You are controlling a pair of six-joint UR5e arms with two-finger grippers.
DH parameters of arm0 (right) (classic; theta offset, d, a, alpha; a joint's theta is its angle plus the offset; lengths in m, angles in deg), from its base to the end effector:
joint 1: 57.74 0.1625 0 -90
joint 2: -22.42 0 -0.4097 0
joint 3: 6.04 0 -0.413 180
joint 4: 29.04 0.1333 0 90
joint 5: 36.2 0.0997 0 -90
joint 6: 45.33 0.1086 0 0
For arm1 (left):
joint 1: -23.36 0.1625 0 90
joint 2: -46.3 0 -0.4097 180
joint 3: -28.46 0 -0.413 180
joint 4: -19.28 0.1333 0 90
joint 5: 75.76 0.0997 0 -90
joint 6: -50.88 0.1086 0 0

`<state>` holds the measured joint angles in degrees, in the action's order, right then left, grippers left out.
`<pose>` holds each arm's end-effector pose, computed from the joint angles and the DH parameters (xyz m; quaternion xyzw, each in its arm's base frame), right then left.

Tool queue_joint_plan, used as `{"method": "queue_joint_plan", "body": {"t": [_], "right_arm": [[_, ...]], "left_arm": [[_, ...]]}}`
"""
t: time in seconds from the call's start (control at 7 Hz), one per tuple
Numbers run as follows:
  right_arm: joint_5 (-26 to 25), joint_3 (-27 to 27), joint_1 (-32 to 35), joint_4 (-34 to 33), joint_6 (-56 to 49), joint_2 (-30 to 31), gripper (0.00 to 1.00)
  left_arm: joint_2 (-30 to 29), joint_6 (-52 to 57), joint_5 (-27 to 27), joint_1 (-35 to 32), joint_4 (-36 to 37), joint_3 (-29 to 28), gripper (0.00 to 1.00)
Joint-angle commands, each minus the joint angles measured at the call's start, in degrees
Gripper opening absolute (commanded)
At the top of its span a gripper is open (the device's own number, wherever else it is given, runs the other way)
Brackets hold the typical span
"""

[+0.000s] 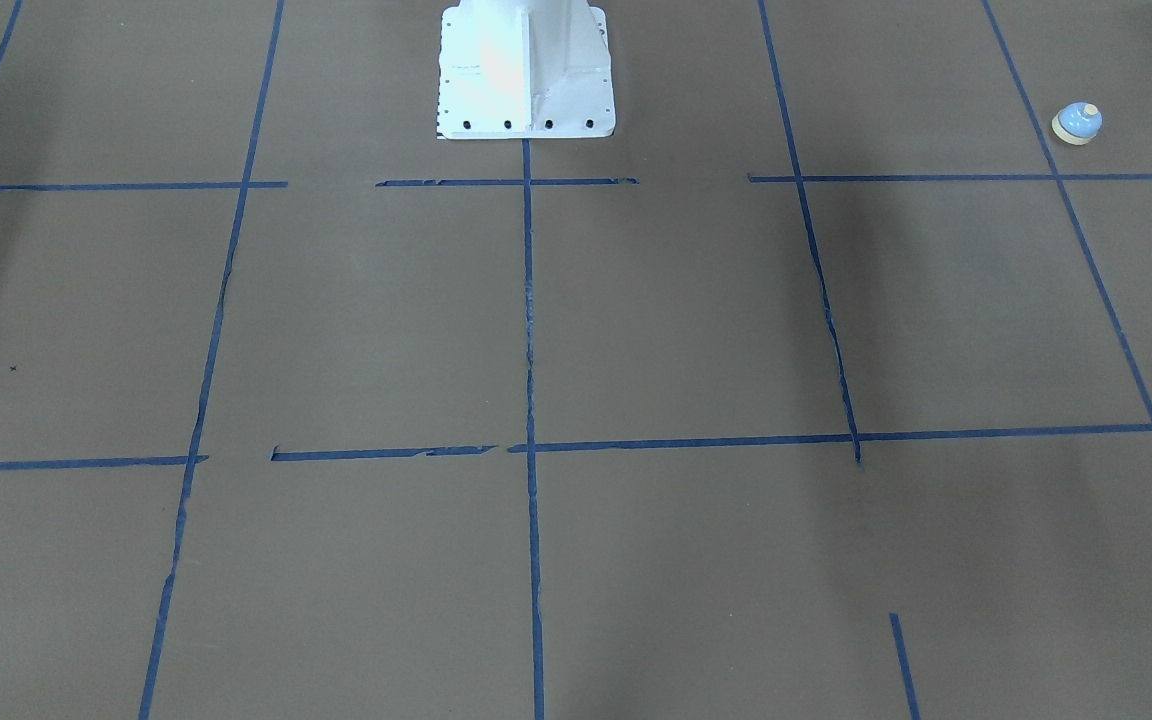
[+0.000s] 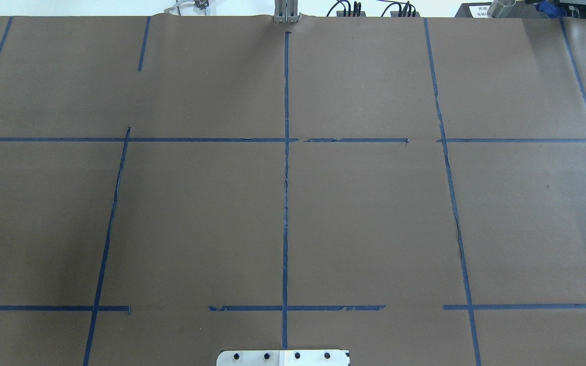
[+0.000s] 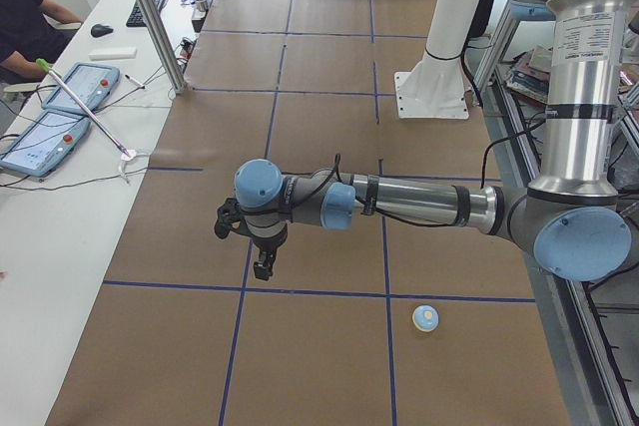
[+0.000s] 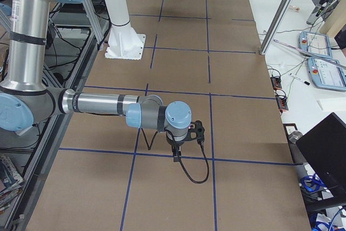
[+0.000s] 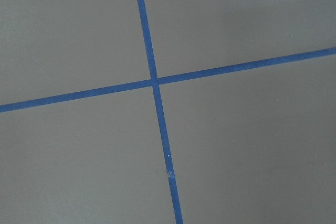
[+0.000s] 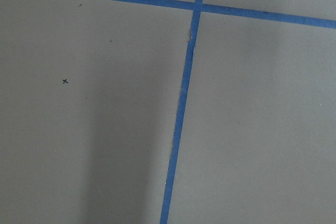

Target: Place and press bell with both arms

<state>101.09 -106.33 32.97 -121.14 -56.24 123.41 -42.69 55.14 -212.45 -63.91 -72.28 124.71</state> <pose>0.0588 -0.4302 0.6482 0.0183 -0.4012 -0.0716 0.9130 -0.0298 -0.5139 0.5966 0.0597 0.3948 0.0793 0.9134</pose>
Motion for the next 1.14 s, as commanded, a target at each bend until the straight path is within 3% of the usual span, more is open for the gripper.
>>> {"method": "queue_joint_plan", "body": {"t": [0.0,1.0], "right_arm": [[0.0,0.3,0.0,0.0,0.0,0.0,1.0],[0.8,0.4,-0.2,0.0,0.6,-2.0,1.0]], "left_arm": [[2.6,0.3,-0.1,0.4,-2.4,1.8,1.0],[4.4,0.0,-0.6,0.6,-2.4,4.4,1.0]]}}
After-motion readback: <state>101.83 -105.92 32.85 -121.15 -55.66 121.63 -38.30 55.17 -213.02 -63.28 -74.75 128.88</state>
